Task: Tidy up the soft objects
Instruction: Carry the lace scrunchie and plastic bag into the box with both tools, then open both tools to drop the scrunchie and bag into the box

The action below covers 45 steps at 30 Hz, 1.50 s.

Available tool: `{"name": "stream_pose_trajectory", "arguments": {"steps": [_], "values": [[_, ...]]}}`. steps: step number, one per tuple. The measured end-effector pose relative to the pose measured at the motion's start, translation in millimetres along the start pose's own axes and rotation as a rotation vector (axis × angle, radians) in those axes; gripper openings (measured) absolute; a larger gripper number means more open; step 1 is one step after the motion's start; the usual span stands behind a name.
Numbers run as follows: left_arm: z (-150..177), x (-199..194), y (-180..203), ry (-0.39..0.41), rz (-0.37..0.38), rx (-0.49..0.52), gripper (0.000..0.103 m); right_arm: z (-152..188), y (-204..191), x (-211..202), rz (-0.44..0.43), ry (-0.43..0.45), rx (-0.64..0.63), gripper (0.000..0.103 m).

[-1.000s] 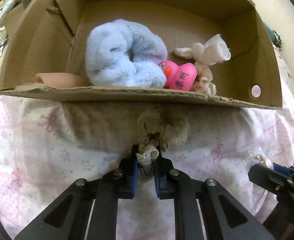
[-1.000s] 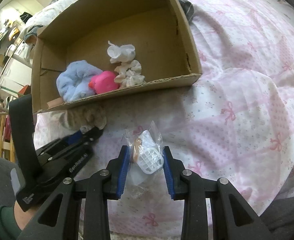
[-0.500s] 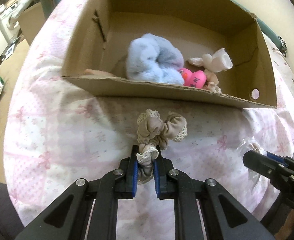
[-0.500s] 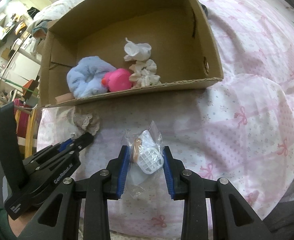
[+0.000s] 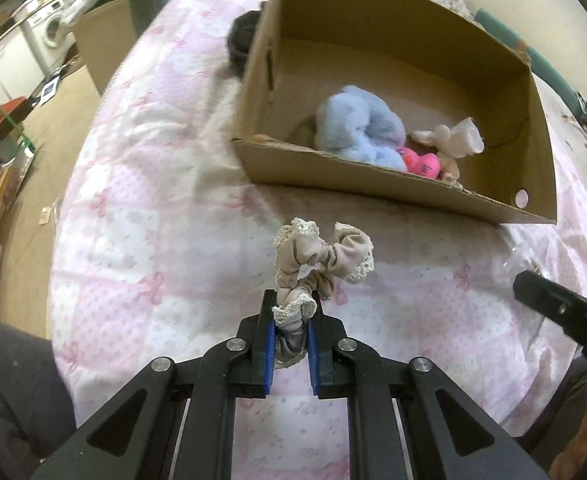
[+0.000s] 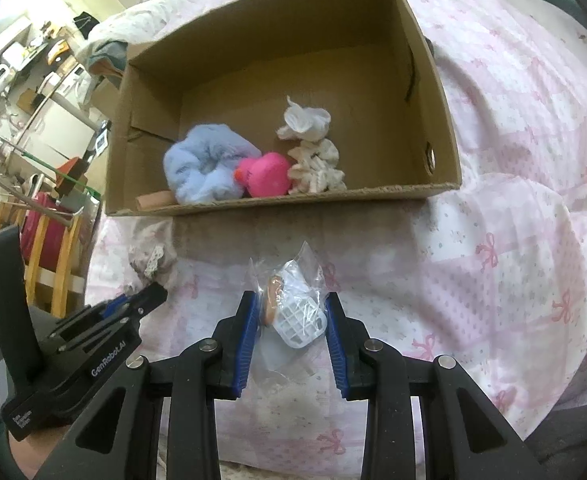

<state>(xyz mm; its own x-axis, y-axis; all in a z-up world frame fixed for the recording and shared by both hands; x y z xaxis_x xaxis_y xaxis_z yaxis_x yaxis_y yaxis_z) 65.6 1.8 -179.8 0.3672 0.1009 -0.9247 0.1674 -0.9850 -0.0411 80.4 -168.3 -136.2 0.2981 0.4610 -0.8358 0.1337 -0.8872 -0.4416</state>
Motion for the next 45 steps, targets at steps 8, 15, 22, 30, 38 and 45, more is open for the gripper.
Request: {"name": "stream_pose_trajectory", "arguments": {"steps": [8, 15, 22, 30, 38, 45], "values": [[-13, -41, 0, 0.032, 0.014, -0.019, 0.012, -8, -14, -15, -0.046, 0.055, -0.016, 0.035], [-44, -81, 9, 0.1, 0.027, 0.021, 0.012, -18, -37, -48, -0.097, 0.136, -0.06, 0.035], [-97, -112, 13, 0.196, 0.03, 0.051, 0.012, -53, -46, -85, -0.125, 0.228, -0.085, 0.035], [-144, -96, 23, 0.219, 0.028, 0.067, 0.012, -105, -22, -89, -0.09, 0.29, -0.075, 0.035], [-155, -60, 51, 0.223, 0.022, 0.133, 0.012, -120, 7, -59, -0.035, 0.31, -0.026, 0.035], [-150, -19, 53, 0.223, 0.012, 0.16, 0.012, -114, 21, -34, -0.004, 0.25, -0.003, 0.035]]}}
Point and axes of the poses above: each gripper's, at about its wrist camera, not at the fingertips, and x roughly the way its jaws point, y to its right, z to its underside, the point moved 9 cm from there along x, roughly the way its jaws point, and after that the axes turned 8 degrees about -z, right-handed, at the moved point
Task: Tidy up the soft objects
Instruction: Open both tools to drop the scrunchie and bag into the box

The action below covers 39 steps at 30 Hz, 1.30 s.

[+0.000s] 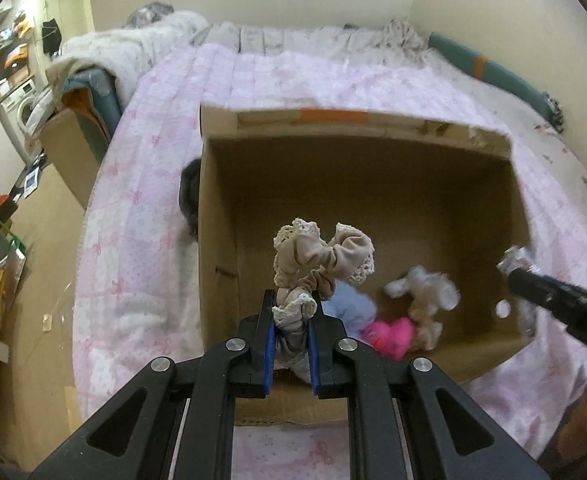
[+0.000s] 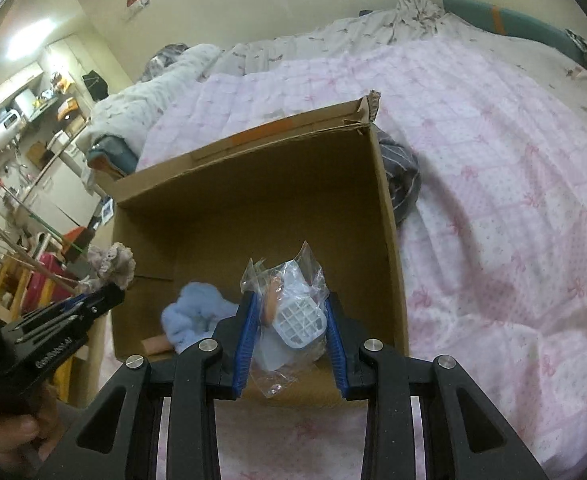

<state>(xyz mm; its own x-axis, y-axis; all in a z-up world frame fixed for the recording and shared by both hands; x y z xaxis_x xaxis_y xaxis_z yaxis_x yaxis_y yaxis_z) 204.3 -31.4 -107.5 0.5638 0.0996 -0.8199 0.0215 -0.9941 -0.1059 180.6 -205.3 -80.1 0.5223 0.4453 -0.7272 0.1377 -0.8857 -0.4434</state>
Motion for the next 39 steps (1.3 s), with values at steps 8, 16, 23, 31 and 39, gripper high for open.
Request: {"name": "stream_pose_trajectory", "arguments": {"steps": [8, 16, 23, 31, 39], "values": [[-5, 8, 1, -0.019, 0.037, -0.045, 0.012, 4, 10, 17, 0.018, -0.039, 0.025, 0.035], [-2, 11, 11, -0.033, 0.069, -0.036, 0.012, 7, 11, 24, 0.027, -0.063, 0.016, 0.035], [2, 14, 12, -0.045, 0.079, -0.046, 0.017, 13, 17, 31, 0.063, -0.101, 0.025, 0.035], [-4, 5, 11, -0.004, 0.09, -0.059, 0.066, 9, 14, 29, 0.051, -0.083, 0.021, 0.035], [-10, -5, 10, 0.032, 0.073, -0.048, 0.069, -1, 13, 16, 0.009, -0.007, 0.047, 0.075]]}}
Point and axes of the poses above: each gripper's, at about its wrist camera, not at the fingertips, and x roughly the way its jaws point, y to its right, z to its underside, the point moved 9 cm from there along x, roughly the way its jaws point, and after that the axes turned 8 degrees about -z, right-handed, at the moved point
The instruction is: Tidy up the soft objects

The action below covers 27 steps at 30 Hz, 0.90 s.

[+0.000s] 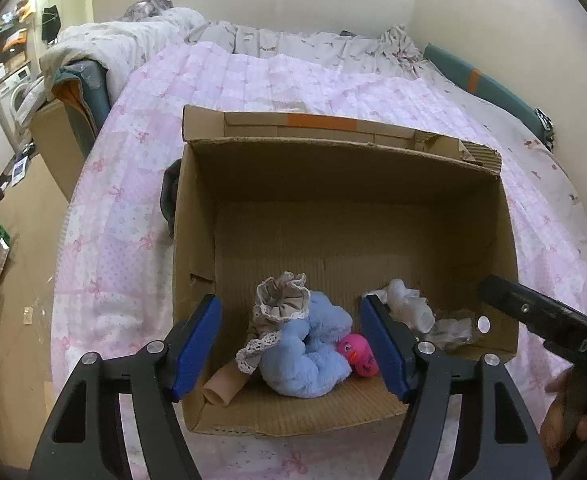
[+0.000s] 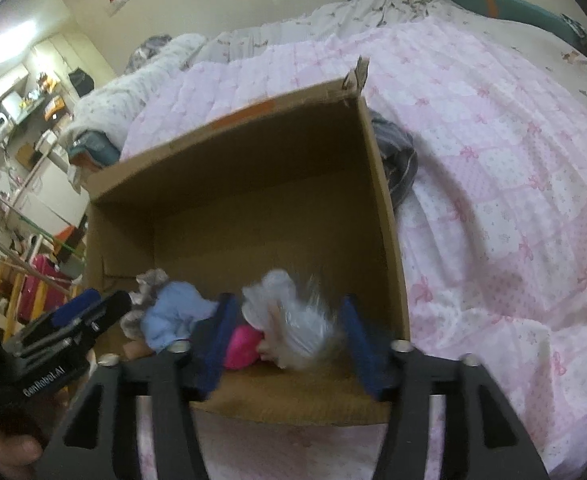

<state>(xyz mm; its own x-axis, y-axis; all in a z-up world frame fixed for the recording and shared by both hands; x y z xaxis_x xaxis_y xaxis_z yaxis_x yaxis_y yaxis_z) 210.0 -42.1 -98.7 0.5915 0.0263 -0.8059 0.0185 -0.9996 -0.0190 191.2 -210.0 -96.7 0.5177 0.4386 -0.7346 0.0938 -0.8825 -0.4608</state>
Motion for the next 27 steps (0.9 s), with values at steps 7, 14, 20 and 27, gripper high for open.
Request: {"name": "stream_pose_trajectory", "arguments": {"steps": [7, 14, 20, 27], "values": [[-9, -17, -11, 0.044, 0.003, -0.049, 0.069, -9, -2, -11, -0.012, 0.05, 0.018, 0.103], [-15, -40, -24, 0.099, -0.08, -0.034, 0.075, -17, -11, -34, 0.01, 0.126, -0.02, 0.103], [-10, -61, -26, 0.122, -0.063, -0.025, 0.091, -14, -16, -57, 0.034, 0.165, -0.05, 0.103], [3, -86, -38, 0.134, -0.049, -0.049, 0.102, -1, -20, -78, 0.048, 0.194, -0.064, 0.103]]}}
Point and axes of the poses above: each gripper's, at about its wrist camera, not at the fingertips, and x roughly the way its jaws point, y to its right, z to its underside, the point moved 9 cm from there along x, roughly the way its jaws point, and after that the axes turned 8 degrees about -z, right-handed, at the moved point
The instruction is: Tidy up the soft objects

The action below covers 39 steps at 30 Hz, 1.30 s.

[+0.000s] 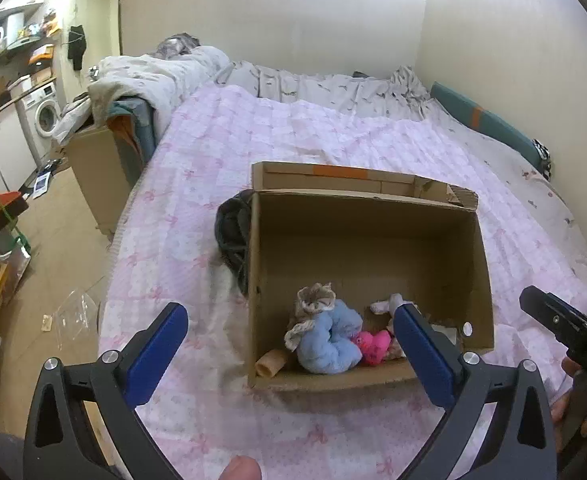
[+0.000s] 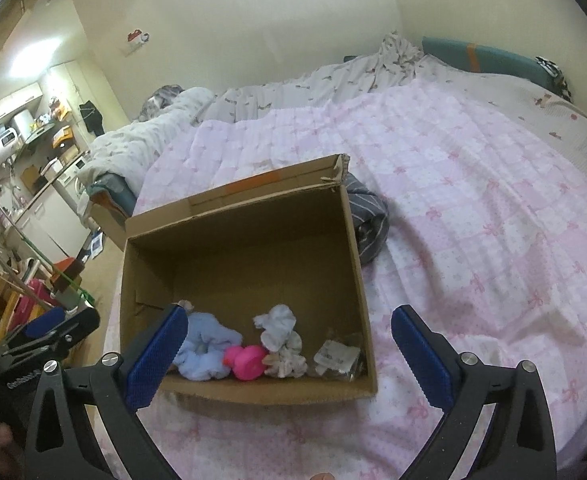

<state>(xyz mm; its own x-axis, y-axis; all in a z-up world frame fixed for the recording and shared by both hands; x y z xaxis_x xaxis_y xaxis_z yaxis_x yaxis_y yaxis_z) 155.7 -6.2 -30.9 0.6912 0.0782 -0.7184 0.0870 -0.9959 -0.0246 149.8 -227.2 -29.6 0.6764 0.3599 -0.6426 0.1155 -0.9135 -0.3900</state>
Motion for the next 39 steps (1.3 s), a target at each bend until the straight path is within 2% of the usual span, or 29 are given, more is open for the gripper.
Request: {"name": "stream_pose_trajectory", "arguments": {"steps": [5, 12, 16, 20, 27, 31, 39], "values": [[11, -20, -7, 0.02, -0.015, 0.012, 0.102, 6, -9, -15, 0.008, 0.03, -0.028, 0.103], [32, -37, -9, 0.047, -0.031, 0.014, 0.102, 28, -17, -20, 0.015, 0.001, -0.035, 0.103], [36, -31, -13, 0.04, -0.057, 0.001, 0.102, 37, -22, -20, 0.013, -0.007, -0.049, 0.103], [37, -25, -12, 0.032, -0.041, -0.012, 0.102, 41, -26, -13, 0.044, -0.017, -0.099, 0.103], [41, -22, 2, 0.031, -0.031, 0.033, 0.102, 44, -21, -4, 0.065, -0.035, -0.089, 0.103], [43, -22, 1, 0.025, -0.049, 0.018, 0.102, 46, -21, -1, 0.072, -0.044, -0.099, 0.103], [46, -16, -3, -0.008, -0.037, -0.008, 0.102, 51, -21, 6, 0.089, -0.066, -0.114, 0.103]]}}
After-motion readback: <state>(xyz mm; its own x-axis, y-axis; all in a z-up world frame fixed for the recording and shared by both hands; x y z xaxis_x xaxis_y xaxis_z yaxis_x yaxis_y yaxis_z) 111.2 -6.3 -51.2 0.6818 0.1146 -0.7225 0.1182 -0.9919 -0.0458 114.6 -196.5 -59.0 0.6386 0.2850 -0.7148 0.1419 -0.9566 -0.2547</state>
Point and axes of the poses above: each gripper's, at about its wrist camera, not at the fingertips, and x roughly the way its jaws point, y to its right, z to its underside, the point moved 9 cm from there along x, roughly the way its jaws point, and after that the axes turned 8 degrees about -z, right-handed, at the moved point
